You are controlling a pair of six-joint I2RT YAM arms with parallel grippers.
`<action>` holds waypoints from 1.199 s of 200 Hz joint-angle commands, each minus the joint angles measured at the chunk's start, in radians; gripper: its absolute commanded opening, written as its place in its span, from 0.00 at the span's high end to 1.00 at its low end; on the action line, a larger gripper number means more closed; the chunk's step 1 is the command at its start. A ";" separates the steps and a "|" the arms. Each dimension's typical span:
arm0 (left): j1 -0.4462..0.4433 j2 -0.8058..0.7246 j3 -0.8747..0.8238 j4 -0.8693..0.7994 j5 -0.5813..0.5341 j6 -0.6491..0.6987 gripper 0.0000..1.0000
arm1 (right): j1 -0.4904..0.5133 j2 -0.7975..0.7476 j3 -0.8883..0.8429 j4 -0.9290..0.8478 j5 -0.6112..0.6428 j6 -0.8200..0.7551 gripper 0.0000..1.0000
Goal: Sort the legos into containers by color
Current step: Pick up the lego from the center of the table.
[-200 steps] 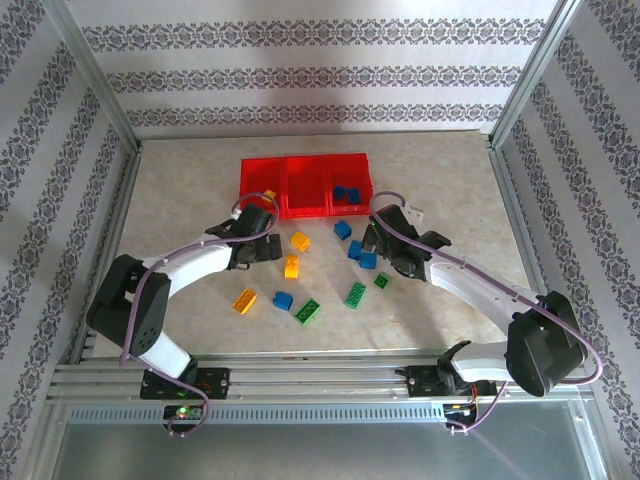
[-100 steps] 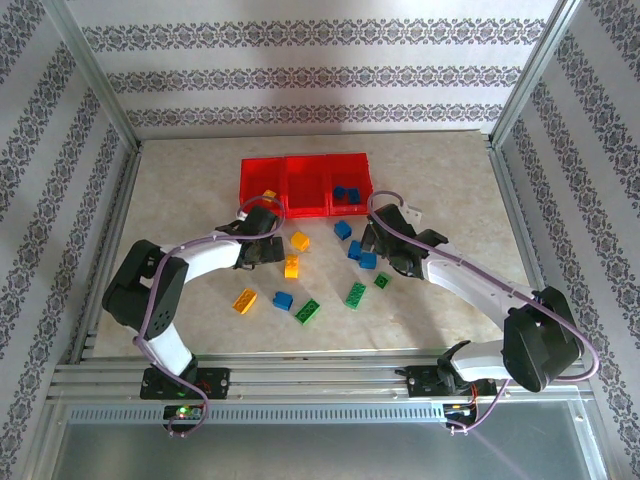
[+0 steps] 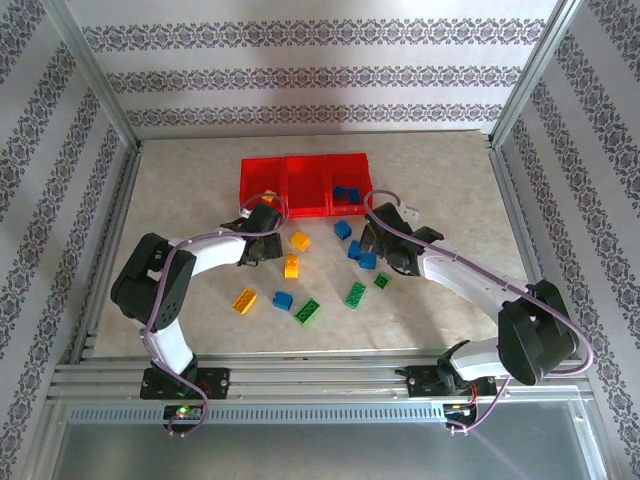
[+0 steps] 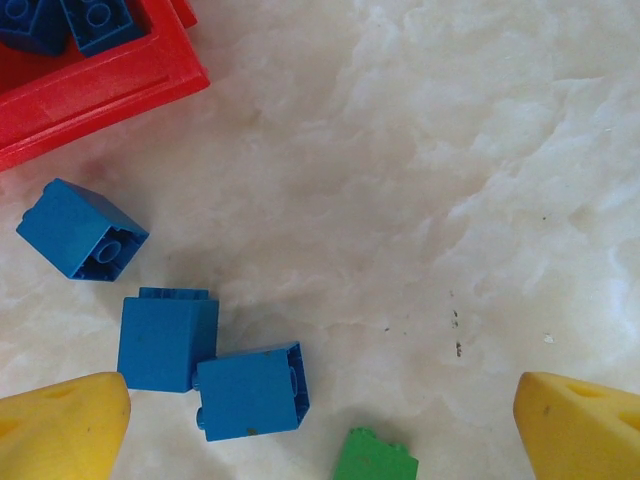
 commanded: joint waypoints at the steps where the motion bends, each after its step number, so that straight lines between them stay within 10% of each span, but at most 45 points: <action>1: -0.009 0.023 0.021 0.019 -0.005 -0.015 0.33 | 0.004 0.018 0.030 -0.040 -0.003 0.005 0.02; 99: -0.009 -0.012 -0.044 0.008 0.018 -0.028 0.68 | -0.006 0.034 0.039 -0.049 -0.014 0.000 0.02; 240: -0.029 -0.054 0.124 0.054 0.020 0.024 0.73 | -0.003 0.019 0.028 -0.044 -0.022 0.009 0.02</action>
